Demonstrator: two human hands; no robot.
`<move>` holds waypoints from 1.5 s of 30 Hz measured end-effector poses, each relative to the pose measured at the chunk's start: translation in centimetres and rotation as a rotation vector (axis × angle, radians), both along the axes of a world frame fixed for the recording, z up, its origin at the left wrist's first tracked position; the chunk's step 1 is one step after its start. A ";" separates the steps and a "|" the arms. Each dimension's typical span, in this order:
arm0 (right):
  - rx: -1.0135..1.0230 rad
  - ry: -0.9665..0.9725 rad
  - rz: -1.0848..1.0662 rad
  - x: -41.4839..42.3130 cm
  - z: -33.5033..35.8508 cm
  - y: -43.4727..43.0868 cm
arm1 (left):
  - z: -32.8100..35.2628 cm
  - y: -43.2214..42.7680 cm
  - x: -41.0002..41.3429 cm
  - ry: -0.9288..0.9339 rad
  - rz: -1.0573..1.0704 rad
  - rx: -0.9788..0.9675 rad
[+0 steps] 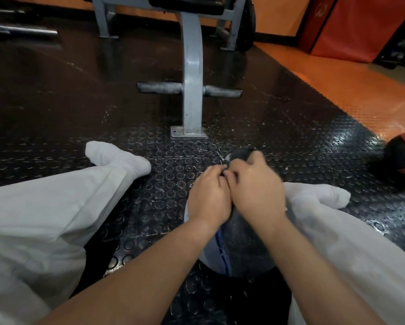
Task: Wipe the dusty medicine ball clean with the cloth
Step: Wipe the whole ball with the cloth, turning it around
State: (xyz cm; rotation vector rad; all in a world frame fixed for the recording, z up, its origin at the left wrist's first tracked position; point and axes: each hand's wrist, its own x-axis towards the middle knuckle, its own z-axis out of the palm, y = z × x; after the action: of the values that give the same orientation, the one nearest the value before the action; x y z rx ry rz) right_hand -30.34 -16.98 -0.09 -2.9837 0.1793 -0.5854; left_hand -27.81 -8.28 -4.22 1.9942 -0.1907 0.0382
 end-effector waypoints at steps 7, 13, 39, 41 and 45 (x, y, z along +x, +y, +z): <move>0.232 0.091 0.055 0.5 0.5 -1.8 | -0.1 0.3 0.2 0.020 -0.029 -0.018; 0.533 0.131 -0.257 1.1 -0.5 -6.3 | 0.5 -0.4 0.6 0.055 -0.057 -0.016; 0.369 0.135 0.079 0.4 -0.1 -1.4 | 1.1 0.2 3.3 0.212 0.020 -0.007; 0.379 0.098 0.103 0.5 -0.1 -1.4 | 1.0 0.4 3.4 0.223 -0.004 -0.021; 0.428 0.013 0.091 1.0 -0.4 -2.0 | 0.8 1.1 2.5 0.147 0.010 0.118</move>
State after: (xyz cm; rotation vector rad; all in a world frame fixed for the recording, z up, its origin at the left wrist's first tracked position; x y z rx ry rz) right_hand -29.36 -18.94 -0.44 -2.5662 0.1473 -0.4501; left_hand -25.30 -7.14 -3.43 2.1063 -0.0900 -0.1155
